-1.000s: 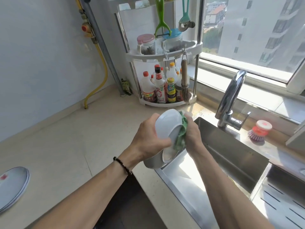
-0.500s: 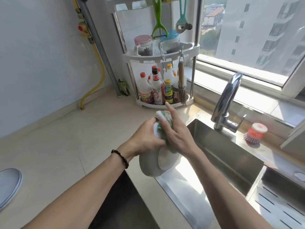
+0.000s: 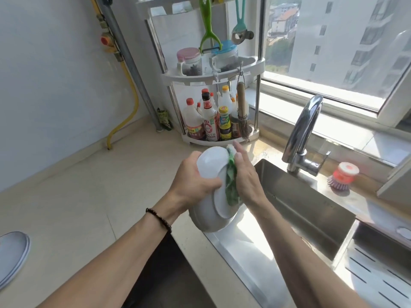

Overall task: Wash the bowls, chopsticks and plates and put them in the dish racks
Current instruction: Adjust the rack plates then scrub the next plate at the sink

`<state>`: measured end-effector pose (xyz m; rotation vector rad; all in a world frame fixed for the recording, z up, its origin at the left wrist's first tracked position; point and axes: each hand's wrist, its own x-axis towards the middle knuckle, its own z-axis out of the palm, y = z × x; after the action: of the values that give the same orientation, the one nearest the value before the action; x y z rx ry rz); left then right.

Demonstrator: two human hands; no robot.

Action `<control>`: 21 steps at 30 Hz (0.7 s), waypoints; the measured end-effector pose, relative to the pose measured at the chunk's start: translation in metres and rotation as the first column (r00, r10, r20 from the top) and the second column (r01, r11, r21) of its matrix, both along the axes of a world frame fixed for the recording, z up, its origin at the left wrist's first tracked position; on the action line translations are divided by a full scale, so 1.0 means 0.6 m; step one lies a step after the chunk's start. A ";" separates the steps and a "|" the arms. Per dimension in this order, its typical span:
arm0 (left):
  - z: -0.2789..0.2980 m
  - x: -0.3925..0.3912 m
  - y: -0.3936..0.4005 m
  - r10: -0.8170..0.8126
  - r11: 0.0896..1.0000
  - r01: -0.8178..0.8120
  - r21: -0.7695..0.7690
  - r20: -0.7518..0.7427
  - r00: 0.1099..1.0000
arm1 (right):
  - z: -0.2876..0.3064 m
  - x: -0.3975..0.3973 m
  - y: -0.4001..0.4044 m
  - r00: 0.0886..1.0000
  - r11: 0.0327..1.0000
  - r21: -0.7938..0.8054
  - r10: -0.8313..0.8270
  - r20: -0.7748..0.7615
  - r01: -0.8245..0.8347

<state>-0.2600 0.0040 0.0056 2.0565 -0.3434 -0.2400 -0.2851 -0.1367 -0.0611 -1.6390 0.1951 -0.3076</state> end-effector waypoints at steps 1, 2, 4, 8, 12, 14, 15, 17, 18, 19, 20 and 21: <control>0.000 0.003 0.001 0.052 0.995 -0.056 -0.086 -0.053 0.997 | 0.002 -0.005 0.009 0.997 0.991 -0.115 0.071 0.042 -0.065; -0.002 0.006 0.002 0.075 0.986 -0.088 -0.140 -0.093 0.993 | 0.002 -0.010 0.017 0.989 0.969 -0.220 0.133 0.067 -0.116; -0.001 0.009 0.001 0.080 0.981 -0.096 -0.170 -0.100 0.992 | -0.006 -0.008 0.011 0.984 0.942 -0.303 0.170 0.061 -0.144; 0.003 0.003 0.002 0.127 0.967 -0.145 -0.210 -0.099 0.987 | -0.005 -0.012 0.014 0.993 0.957 -0.267 0.120 0.017 -0.111; -0.001 0.007 0.010 0.152 0.963 -0.172 -0.208 -0.111 0.982 | -0.008 -0.018 0.016 0.980 0.944 -0.265 0.200 -0.010 -0.196; -0.006 0.005 0.014 0.179 0.957 -0.204 -0.204 -0.130 0.975 | -0.008 -0.017 0.013 0.987 0.962 -0.226 0.137 -0.080 -0.152; -0.007 0.005 0.017 0.193 0.951 -0.220 -0.217 -0.140 0.971 | -0.008 -0.024 0.021 0.988 0.957 -0.249 0.137 -0.073 -0.151; -0.007 0.009 0.028 0.235 0.930 -0.268 -0.250 -0.155 0.960 | -0.008 -0.042 0.042 0.971 0.909 -0.344 0.235 -0.040 -0.234; -0.007 0.013 0.033 0.249 0.925 -0.284 -0.252 -0.163 0.955 | -0.012 -0.048 0.046 0.959 0.882 -0.385 0.280 -0.037 -0.273; -0.007 0.015 0.037 0.254 0.923 -0.292 -0.253 -0.171 0.952 | -0.014 -0.047 0.043 0.956 0.865 -0.416 0.288 -0.046 -0.281; -0.007 0.014 0.039 0.258 0.919 -0.298 -0.257 -0.178 0.950 | -0.014 -0.042 0.039 0.965 0.871 -0.417 0.254 -0.069 -0.260; -0.008 0.013 0.039 0.274 0.910 -0.318 -0.268 -0.188 0.943 | -0.009 -0.037 0.038 0.973 0.892 -0.388 0.206 -0.100 -0.229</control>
<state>-0.2522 0.0273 0.0005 1.7538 0.0287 -0.1418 -0.3073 -0.1136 -0.0666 -2.0560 -0.0150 -0.1318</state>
